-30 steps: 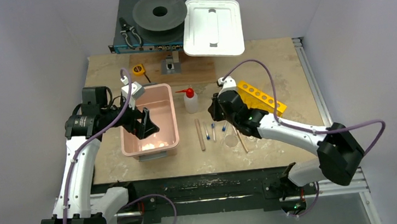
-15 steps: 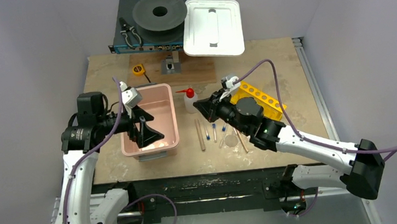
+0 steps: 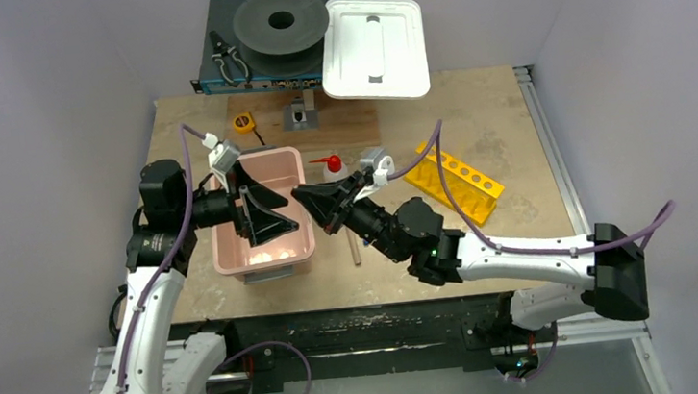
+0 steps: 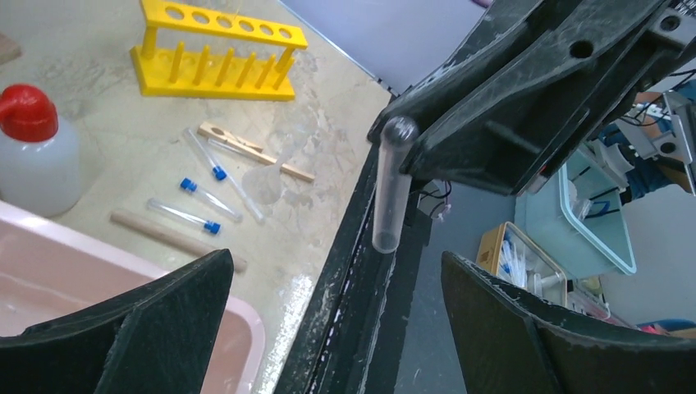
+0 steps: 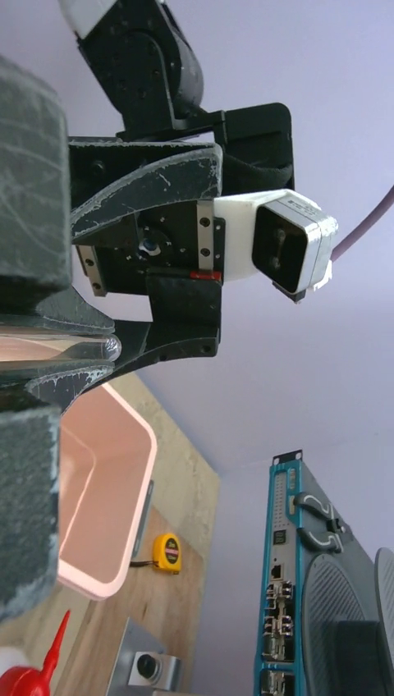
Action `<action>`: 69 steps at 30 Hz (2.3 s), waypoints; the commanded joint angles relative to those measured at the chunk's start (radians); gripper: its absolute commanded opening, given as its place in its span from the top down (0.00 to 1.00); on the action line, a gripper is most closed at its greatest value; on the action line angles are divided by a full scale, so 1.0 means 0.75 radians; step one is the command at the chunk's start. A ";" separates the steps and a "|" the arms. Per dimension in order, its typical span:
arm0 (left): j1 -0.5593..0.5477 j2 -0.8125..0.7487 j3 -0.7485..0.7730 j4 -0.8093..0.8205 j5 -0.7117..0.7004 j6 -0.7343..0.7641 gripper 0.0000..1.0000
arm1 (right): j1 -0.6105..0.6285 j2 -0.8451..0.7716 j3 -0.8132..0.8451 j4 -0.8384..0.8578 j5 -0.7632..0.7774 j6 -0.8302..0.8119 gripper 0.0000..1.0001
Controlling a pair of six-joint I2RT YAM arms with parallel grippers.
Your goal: Organize the chemistry lab equipment
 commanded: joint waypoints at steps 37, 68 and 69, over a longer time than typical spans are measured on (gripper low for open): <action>0.010 0.009 0.110 0.055 0.101 0.084 0.83 | 0.177 0.212 0.177 0.275 0.389 -0.054 1.00; 0.013 0.018 0.265 -0.464 0.115 0.643 0.92 | -0.229 0.070 0.580 -0.889 -0.857 0.000 0.35; 0.013 0.019 0.264 -0.465 0.115 0.643 0.92 | -0.228 0.074 0.580 -0.888 -0.850 0.000 0.36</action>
